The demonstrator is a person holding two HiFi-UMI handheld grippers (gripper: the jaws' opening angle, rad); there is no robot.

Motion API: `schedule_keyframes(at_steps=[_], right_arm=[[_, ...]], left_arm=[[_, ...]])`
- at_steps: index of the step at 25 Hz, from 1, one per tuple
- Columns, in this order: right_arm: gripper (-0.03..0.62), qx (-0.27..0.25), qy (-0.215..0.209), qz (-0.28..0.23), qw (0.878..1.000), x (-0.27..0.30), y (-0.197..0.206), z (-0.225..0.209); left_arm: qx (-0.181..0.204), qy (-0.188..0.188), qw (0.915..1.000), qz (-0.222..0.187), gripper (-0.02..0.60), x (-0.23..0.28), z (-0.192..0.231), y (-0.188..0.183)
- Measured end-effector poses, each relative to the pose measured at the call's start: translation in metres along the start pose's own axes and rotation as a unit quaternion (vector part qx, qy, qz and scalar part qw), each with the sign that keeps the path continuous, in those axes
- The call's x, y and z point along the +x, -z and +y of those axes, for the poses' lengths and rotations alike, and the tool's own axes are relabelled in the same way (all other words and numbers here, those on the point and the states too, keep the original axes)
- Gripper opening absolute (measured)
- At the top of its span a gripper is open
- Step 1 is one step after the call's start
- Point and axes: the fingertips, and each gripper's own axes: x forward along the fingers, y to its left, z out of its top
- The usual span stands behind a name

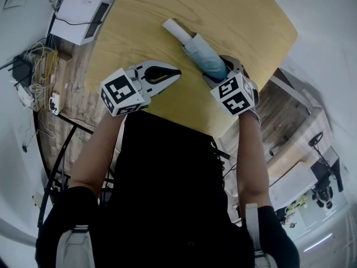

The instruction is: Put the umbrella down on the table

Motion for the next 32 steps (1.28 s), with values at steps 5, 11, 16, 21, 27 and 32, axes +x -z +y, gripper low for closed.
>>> schedule_keyframes(at_steps=[5, 11, 16, 21, 27, 32], right_arm=[[0.302, 0.009, -0.001, -0.008, 1.000, 0.000, 0.002, 0.001], [0.304, 0.038, -0.020, -0.024, 0.999, -0.012, -0.001, 0.006], [0.304, 0.052, 0.020, -0.074, 0.996, -0.066, -0.018, -0.003], [0.302, 0.083, 0.067, -0.188, 0.976, -0.156, -0.042, -0.004], [0.221, 0.144, 0.085, -0.397, 0.903, -0.284, -0.050, 0.018], [0.027, 0.175, 0.110, -0.482, 0.851, -0.340, -0.016, 0.040]], left_arm=[[0.009, 0.004, 0.9999, -0.010, 0.011, 0.000, -0.011, -0.009], [0.022, 0.004, 0.9996, -0.017, 0.011, -0.015, -0.027, -0.030], [0.062, 0.010, 0.9976, -0.029, 0.011, -0.026, -0.039, -0.060], [0.096, 0.022, 0.9938, -0.052, 0.011, -0.036, -0.057, -0.095], [0.131, 0.043, 0.9883, -0.067, 0.011, -0.037, -0.091, -0.131], [0.152, 0.052, 0.9841, -0.075, 0.011, -0.041, -0.135, -0.154]])
